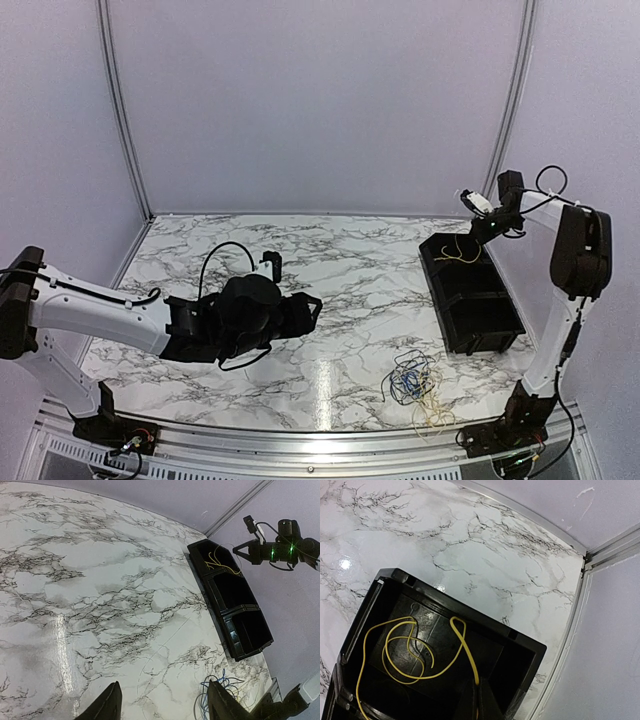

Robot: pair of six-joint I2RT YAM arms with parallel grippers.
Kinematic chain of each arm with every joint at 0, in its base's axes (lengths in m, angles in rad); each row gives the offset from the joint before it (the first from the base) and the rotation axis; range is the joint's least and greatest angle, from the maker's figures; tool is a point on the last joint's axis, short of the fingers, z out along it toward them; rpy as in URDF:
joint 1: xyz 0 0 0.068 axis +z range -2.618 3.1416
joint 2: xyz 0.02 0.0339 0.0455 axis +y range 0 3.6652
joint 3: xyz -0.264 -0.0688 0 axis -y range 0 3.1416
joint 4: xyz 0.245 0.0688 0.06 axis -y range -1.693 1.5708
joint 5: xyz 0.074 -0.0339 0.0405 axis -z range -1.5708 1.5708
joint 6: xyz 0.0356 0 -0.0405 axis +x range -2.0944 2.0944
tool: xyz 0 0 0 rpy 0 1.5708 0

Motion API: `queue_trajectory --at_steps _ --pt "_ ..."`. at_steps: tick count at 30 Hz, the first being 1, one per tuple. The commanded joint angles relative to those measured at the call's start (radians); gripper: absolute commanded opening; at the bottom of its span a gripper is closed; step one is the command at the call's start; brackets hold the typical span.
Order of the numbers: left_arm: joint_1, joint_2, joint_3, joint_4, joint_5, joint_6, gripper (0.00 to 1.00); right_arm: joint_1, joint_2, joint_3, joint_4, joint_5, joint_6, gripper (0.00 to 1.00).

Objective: Untangle the cables

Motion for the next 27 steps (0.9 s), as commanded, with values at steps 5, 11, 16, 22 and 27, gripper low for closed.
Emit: queue_trajectory --at_steps 5,11,16,22,27 --pt "-0.009 0.018 0.014 -0.044 0.002 -0.024 0.61 -0.003 0.048 0.090 0.049 -0.008 0.061 0.00" --pt "-0.009 0.059 0.071 -0.099 0.012 -0.013 0.61 0.017 0.063 0.130 0.053 -0.031 0.073 0.00" --pt "-0.009 0.074 0.094 -0.111 0.019 0.004 0.61 0.034 0.054 0.081 0.050 -0.031 0.049 0.00" --pt "-0.009 0.065 0.085 -0.115 0.005 0.007 0.61 0.031 -0.011 -0.017 0.056 -0.027 0.010 0.00" --pt "-0.009 0.072 0.090 -0.107 0.005 0.028 0.62 0.031 -0.039 -0.064 0.031 -0.035 -0.016 0.00"
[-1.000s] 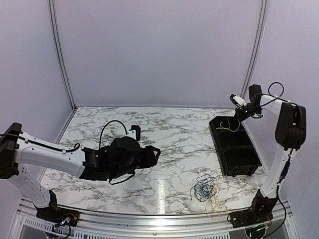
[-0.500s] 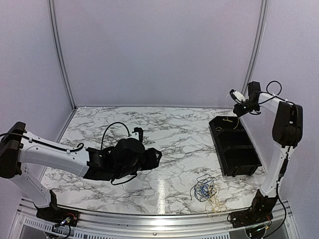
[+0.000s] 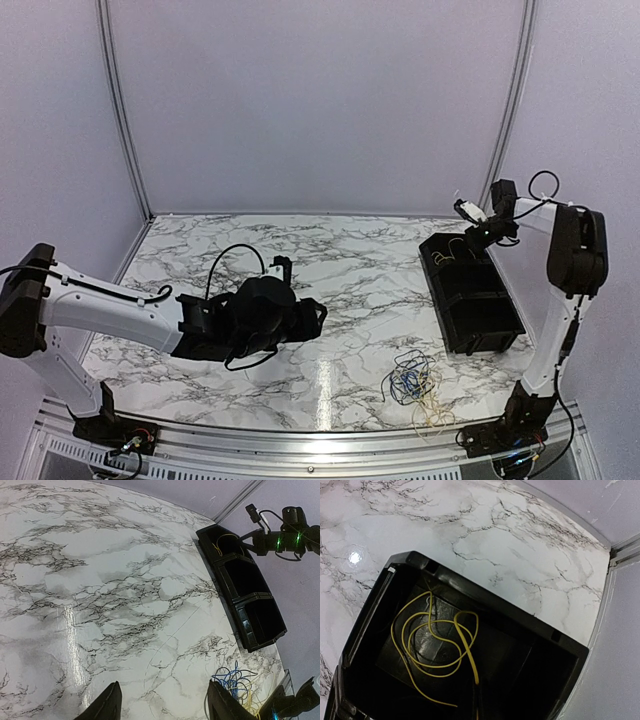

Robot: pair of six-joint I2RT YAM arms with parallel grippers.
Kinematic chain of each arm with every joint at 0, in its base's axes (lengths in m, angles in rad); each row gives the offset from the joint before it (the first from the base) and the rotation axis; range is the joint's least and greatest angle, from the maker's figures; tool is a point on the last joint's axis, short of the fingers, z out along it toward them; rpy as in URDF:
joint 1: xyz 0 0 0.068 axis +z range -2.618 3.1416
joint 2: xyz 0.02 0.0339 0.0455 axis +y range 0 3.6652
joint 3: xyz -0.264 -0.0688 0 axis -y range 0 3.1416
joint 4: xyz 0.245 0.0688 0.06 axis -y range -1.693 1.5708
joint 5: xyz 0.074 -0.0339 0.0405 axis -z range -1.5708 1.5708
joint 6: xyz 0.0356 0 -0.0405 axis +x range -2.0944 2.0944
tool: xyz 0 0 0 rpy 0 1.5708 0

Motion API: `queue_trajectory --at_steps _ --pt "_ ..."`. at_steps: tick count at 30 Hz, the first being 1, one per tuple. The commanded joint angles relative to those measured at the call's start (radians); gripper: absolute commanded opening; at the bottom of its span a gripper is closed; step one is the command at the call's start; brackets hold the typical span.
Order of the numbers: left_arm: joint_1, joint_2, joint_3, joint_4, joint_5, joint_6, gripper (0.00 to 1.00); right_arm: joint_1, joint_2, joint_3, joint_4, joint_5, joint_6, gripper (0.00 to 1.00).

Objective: Untangle the cables

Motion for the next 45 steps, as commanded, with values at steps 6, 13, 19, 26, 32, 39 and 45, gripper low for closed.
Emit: queue_trajectory --at_steps 6,13,19,26,32,39,45 --pt "-0.004 0.024 0.045 -0.009 0.000 0.063 0.62 0.004 -0.086 0.013 -0.092 0.000 -0.047 0.11" --pt "-0.004 0.026 0.078 -0.036 0.003 0.162 0.62 -0.061 -0.279 0.028 -0.185 -0.016 -0.041 0.45" --pt "-0.004 0.034 0.092 -0.037 0.054 0.227 0.62 -0.062 -0.556 -0.151 -0.307 -0.212 -0.229 0.44" --pt "-0.013 0.089 0.150 -0.027 0.186 0.313 0.62 0.106 -0.843 -0.441 -0.561 -0.373 -0.485 0.44" --pt "-0.021 0.144 0.186 0.011 0.320 0.333 0.62 0.231 -0.996 -0.630 -0.631 -0.336 -0.646 0.59" --pt "-0.036 0.189 0.228 0.017 0.350 0.327 0.63 0.322 -0.955 -0.713 -0.580 -0.282 -0.642 0.60" --pt "-0.042 0.193 0.213 0.010 0.334 0.280 0.70 0.402 -0.902 -0.772 -0.431 -0.204 -0.600 0.60"
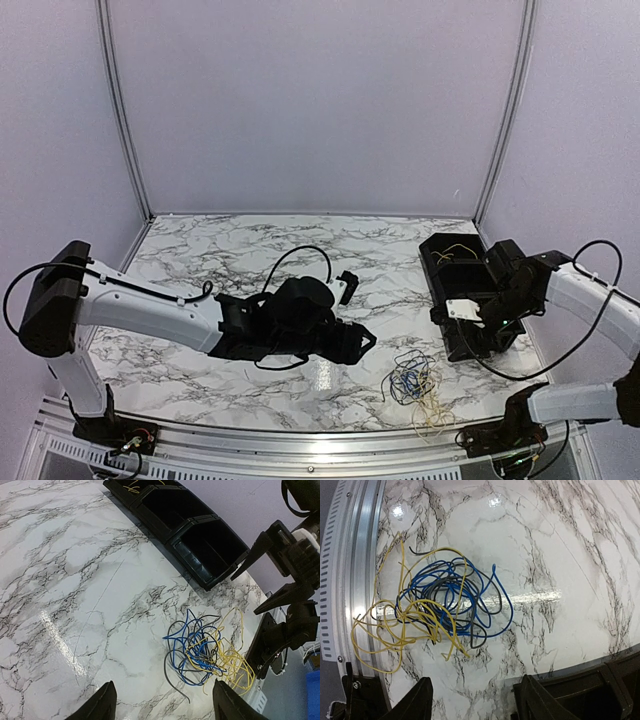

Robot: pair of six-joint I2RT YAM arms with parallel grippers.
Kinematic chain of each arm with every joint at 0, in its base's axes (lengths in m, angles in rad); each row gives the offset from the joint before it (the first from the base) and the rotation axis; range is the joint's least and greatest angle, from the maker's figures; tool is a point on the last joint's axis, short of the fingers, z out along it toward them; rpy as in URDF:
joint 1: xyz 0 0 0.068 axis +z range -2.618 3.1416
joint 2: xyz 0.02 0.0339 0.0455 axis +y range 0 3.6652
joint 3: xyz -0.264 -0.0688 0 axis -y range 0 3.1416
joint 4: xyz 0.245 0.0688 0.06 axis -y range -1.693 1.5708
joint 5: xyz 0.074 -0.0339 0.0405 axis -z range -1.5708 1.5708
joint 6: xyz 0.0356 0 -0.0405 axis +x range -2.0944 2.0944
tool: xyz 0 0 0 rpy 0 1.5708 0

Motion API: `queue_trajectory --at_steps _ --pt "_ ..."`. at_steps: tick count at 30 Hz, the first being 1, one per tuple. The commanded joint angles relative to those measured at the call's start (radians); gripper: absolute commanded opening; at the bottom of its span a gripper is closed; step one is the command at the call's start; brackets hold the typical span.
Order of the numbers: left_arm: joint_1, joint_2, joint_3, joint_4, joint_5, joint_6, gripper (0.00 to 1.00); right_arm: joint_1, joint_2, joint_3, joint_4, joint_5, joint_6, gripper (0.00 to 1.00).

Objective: Untangle the cables

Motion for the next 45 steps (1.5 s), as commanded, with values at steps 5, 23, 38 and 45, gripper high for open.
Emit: queue_trajectory --at_steps 5,23,38,45 --pt "-0.011 -0.014 -0.018 0.014 -0.020 -0.053 0.72 0.064 0.062 -0.036 0.175 0.063 0.017 0.59" --pt "-0.023 0.254 0.207 0.055 0.009 -0.003 0.71 0.110 0.103 0.064 0.097 -0.180 0.055 0.00" --pt "-0.022 0.630 0.555 0.209 0.245 -0.030 0.47 0.109 0.068 0.441 -0.094 -0.321 0.289 0.00" --pt "-0.017 0.662 0.544 0.222 0.320 -0.026 0.29 0.109 0.137 0.871 -0.113 -0.377 0.505 0.00"
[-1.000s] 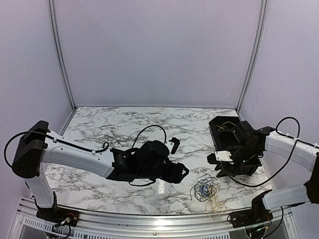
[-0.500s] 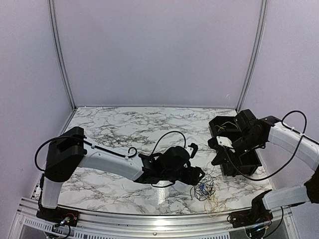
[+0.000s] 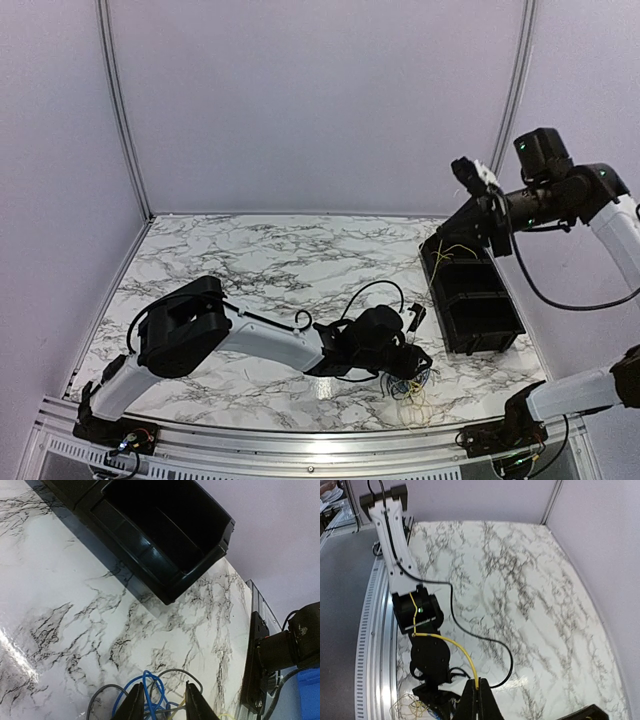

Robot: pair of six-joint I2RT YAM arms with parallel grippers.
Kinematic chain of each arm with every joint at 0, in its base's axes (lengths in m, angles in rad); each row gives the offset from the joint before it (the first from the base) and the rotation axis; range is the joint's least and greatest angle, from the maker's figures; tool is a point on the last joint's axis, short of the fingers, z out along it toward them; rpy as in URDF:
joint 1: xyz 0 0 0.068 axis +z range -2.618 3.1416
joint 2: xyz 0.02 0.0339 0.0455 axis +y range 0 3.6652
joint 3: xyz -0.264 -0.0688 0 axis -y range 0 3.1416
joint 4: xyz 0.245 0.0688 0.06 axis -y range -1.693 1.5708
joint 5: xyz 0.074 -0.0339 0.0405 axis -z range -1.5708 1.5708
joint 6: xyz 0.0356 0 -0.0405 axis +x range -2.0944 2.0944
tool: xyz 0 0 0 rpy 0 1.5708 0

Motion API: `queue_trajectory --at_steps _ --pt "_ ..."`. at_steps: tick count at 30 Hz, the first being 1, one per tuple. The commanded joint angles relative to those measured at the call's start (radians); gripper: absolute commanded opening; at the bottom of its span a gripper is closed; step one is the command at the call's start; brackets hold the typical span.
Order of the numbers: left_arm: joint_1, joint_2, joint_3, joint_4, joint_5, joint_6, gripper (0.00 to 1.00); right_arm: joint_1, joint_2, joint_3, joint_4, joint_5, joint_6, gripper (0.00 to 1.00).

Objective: Untangle the cables

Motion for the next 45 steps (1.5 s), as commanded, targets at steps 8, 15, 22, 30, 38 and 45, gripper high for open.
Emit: queue_trajectory --at_steps 8,15,22,30,38,45 --pt "0.006 0.025 -0.039 0.036 0.096 -0.009 0.26 0.008 0.177 0.655 0.089 -0.067 0.417 0.00" --pt "0.015 0.016 -0.065 0.037 0.105 -0.017 0.24 0.002 0.253 0.942 0.279 0.059 0.531 0.00" --pt "0.019 0.010 -0.085 0.038 0.111 -0.023 0.24 -0.021 0.207 0.968 0.621 0.242 0.598 0.00" --pt "0.020 0.016 -0.101 0.039 0.114 -0.036 0.25 -0.044 0.211 1.034 0.985 0.427 0.556 0.00" --pt "0.031 -0.006 -0.125 0.038 0.112 -0.027 0.26 -0.045 0.195 1.003 1.022 0.481 0.414 0.00" --pt "0.041 -0.112 -0.232 0.039 0.044 0.002 0.30 -0.045 0.112 0.777 0.976 0.520 0.363 0.00"
